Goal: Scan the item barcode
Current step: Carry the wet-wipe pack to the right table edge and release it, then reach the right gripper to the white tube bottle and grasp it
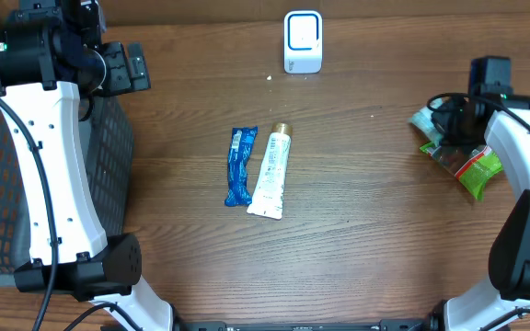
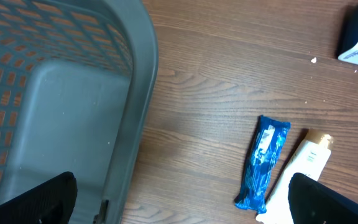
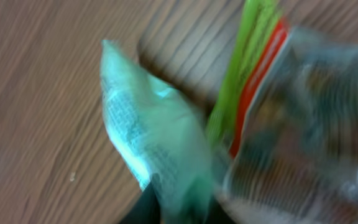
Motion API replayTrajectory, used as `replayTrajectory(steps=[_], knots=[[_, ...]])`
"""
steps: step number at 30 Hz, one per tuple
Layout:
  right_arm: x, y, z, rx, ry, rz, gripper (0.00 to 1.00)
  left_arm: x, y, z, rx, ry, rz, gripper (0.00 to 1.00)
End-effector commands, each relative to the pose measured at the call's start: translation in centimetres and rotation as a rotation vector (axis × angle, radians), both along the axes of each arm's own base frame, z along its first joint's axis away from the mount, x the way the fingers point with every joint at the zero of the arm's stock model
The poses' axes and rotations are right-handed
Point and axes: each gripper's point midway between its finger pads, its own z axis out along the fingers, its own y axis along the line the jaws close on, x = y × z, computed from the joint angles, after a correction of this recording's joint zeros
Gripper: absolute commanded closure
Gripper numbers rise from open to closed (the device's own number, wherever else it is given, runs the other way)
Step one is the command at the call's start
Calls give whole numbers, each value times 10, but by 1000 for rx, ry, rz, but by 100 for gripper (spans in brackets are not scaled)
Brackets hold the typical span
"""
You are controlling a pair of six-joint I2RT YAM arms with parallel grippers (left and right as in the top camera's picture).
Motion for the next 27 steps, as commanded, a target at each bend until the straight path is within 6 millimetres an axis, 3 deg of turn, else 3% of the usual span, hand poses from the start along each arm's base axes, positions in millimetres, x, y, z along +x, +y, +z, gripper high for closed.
replayTrajectory(steps=[1,5,9,12,15,19,22,27], knots=[[16,-6,7,-36,-74,36,42,-4,-4,15,-6,-45,-3,1],[31,12,35,26,-156,144,0,-4,-4,15,-6,-45,-3,0],[25,89,86,332,-338,516,0,-4,-4,15,-6,-45,-3,0],[18,125,95,480,-368,626,0,-4,-4,15,-6,-45,-3,0],[8,164,83,494,-314,722,0,-4,-4,15,-6,-46,-3,0],[-15,234,63,504,-216,868,0,-4,-4,15,-6,-45,-3,0],[-28,265,45,435,-153,921,0,-4,-4,15,-6,-45,-3,0],[-50,309,-3,366,-3,915,6,-4,-4,15,-6,-45,-3,0]])
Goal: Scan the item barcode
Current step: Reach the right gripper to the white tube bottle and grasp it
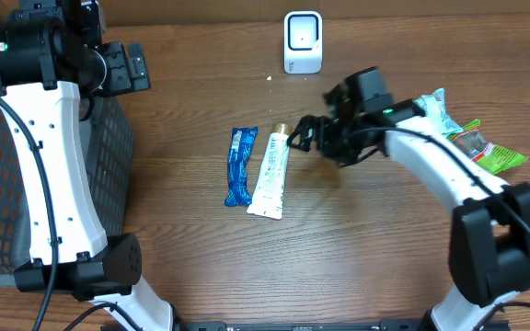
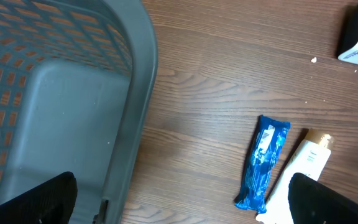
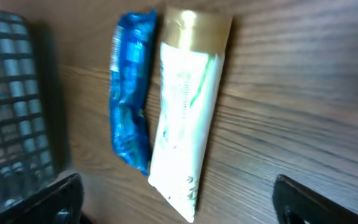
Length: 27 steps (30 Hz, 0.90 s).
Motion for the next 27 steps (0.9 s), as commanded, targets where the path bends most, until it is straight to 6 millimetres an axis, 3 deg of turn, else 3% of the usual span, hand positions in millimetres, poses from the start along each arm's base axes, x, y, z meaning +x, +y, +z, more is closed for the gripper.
replayTrajectory(steps=[1,4,6,9,14,17,19,21,24,26,27], knots=[[0,16,-36,-87,48,-25,6,-4,-4,15,-6,-46,-3,0],[-3,21,-71,-105,105,-8,7,-4,-4,15,-6,-45,-3,0],[-3,31,-80,-52,124,15,9,-4,-4,15,-6,-46,-3,0],[3,42,-81,2,99,32,12,-4,-4,15,-6,-46,-3,1],[-6,55,-90,-25,153,-16,37,-4,-4,15,-6,-45,-3,0],[-13,57,-93,-34,182,-32,44,-4,-4,15,-6,-46,-3,0],[-13,57,-94,-39,179,-33,49,-4,-4,15,-6,-46,-3,0],[-9,58,-92,-33,161,-35,72,-4,-4,15,-6,-46,-3,0],[-2,56,-78,61,173,-21,94,-4,-4,15,-6,-45,-3,0],[0,53,-70,108,159,15,96,-4,-4,15,-6,-45,-3,0],[2,50,-56,171,127,73,96,-4,-4,15,-6,-45,-3,0]])
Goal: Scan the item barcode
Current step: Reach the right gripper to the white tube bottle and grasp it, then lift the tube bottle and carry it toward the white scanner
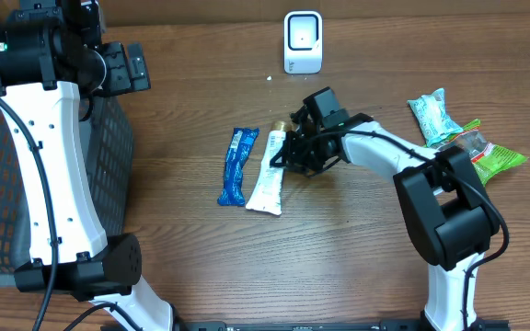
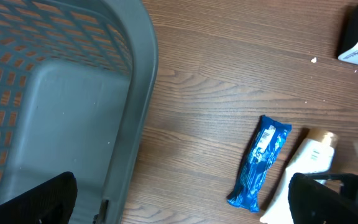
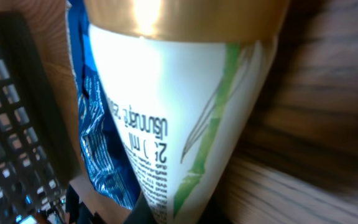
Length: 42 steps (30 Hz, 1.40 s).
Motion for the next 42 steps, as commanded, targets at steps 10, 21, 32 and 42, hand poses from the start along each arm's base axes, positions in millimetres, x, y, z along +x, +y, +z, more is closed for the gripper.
replayTrajectory(steps=[10,21,32,42], knots=[[-14,-27,174,353,-409,262,96,-4,-5,15,-6,-45,-3,0],[-55,-48,299,394,-695,223,96,-4,-4,15,-6,-46,-3,0],[12,-89,258,-64,-699,-232,96,-4,-4,15,-6,-45,-3,0],[110,-145,232,-854,-1114,-465,96,-4,-5,15,-7,-45,-3,0]])
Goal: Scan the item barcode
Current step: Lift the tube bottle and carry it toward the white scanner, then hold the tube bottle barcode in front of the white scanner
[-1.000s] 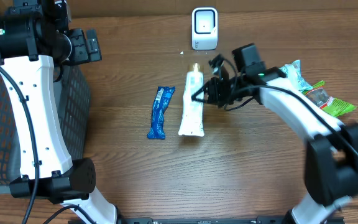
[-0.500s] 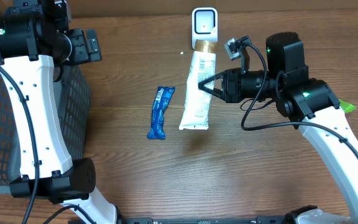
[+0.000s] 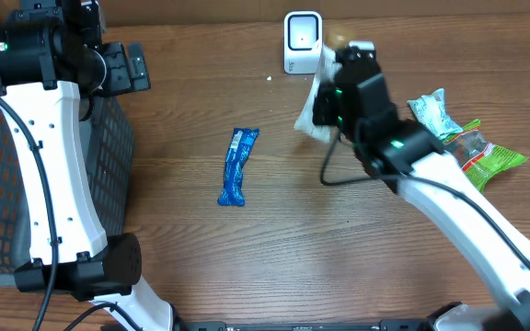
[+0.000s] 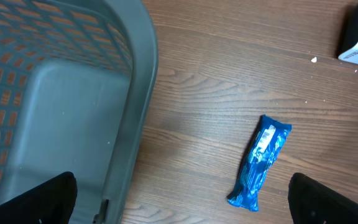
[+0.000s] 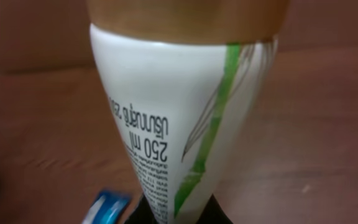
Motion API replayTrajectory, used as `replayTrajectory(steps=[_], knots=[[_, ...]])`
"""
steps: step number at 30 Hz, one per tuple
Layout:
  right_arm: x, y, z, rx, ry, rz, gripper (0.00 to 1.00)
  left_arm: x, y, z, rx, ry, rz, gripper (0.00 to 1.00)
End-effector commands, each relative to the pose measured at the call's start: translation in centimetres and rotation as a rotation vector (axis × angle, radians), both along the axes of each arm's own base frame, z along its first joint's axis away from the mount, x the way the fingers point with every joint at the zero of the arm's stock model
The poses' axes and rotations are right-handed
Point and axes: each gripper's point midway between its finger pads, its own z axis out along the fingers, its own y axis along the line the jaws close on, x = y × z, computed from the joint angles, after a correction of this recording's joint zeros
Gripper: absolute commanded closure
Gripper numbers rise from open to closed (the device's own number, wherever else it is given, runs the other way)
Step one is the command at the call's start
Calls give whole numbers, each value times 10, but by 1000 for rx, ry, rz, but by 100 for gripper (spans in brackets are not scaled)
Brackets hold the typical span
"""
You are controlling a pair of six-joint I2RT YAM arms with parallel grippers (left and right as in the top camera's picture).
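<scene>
My right gripper (image 3: pixel 325 103) is shut on the white tube with a gold cap (image 5: pixel 179 118), holding it up off the table just in front of the white barcode scanner (image 3: pixel 302 41). The tube (image 3: pixel 309 112) shows pale beside the gripper from overhead; its printed side faces the right wrist camera. A blue snack bar (image 3: pixel 236 166) lies on the table at centre left, also seen as the blue bar (image 4: pixel 258 163) in the left wrist view. My left gripper (image 4: pixel 185 199) hangs open over the basket's edge, its fingertips (image 4: pixel 36 199) far apart and holding nothing.
A grey mesh basket (image 3: pixel 109 165) stands at the left table edge, its rim (image 4: pixel 138 106) under the left gripper. A mint packet (image 3: pixel 433 114) and a green-red snack bag (image 3: pixel 481 158) lie at the right. The scanner's corner shows at the top right.
The right gripper, then shut on the tube lying on the table beside the blue bar, now holds it raised near the scanner. The blue bar lies alone. The left arm is unchanged.
The right gripper was first at the packets on the right side. Then it was open near the tube's cap at table centre. Then it was shut on the tube, the blue bar nudged slightly left. Now the tube is held up before the scanner.
</scene>
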Motion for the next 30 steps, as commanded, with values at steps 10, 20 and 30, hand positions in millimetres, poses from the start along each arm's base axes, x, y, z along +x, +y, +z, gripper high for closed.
replayTrajectory(steps=[10,20,30], knots=[[110,-21,40,-757,-573,-225,96,-4,-4,15,-6,-44,-3,0],[166,20,-27,-1123,-646,128,96,-4,-4,15,-6,-44,-3,0],[180,13,-45,-1146,-688,202,96,-4,-4,14,-6,-43,-3,0]])
